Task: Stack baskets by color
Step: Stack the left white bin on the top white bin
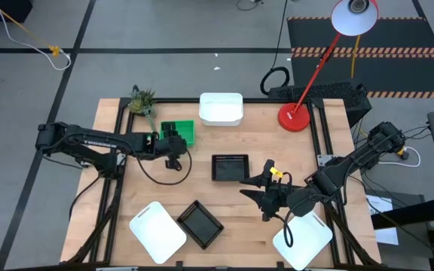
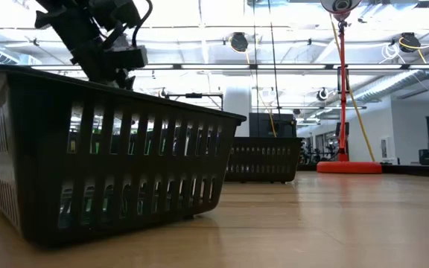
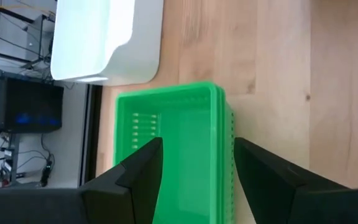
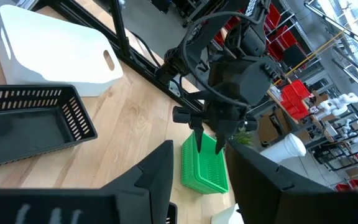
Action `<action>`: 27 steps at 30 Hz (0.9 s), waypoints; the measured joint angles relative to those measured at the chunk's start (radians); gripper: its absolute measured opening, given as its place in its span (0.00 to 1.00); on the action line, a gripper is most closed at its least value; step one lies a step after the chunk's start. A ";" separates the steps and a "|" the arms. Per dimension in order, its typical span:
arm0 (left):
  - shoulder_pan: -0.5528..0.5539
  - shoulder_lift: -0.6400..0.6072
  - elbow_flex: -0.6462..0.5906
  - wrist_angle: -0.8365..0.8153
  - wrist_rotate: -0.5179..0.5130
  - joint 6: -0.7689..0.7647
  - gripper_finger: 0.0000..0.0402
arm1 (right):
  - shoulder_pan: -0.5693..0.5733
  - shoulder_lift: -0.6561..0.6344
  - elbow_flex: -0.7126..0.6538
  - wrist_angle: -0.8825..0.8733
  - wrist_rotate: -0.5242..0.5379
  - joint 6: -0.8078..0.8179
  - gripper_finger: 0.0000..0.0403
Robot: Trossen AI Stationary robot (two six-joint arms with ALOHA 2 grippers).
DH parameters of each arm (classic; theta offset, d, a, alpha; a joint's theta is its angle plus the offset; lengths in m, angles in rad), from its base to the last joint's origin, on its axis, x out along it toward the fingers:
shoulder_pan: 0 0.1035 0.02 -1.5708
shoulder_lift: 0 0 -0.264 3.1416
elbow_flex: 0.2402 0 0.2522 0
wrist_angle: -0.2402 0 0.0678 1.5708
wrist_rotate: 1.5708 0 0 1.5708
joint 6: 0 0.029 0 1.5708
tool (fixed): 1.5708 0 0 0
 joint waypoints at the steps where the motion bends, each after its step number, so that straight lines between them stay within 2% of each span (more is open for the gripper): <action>1: -0.004 0.000 0.008 -0.008 0.000 -0.011 0.50 | 0.000 0.000 0.000 0.000 0.000 0.000 0.35; 7: -0.058 0.000 0.082 -0.113 0.009 -0.110 0.50 | 0.000 0.000 0.000 0.000 0.000 0.000 0.35; 12: -0.148 0.000 0.161 -0.212 0.016 -0.242 0.50 | 0.000 0.000 0.000 -0.003 0.000 0.000 0.35; 22: -0.453 0.000 0.283 -0.291 0.057 -0.545 0.50 | 0.001 0.000 0.000 -0.073 0.001 0.051 0.35; 27: -0.627 0.001 0.295 -0.309 0.061 -0.812 0.50 | 0.001 0.000 0.000 -0.106 0.002 0.067 0.35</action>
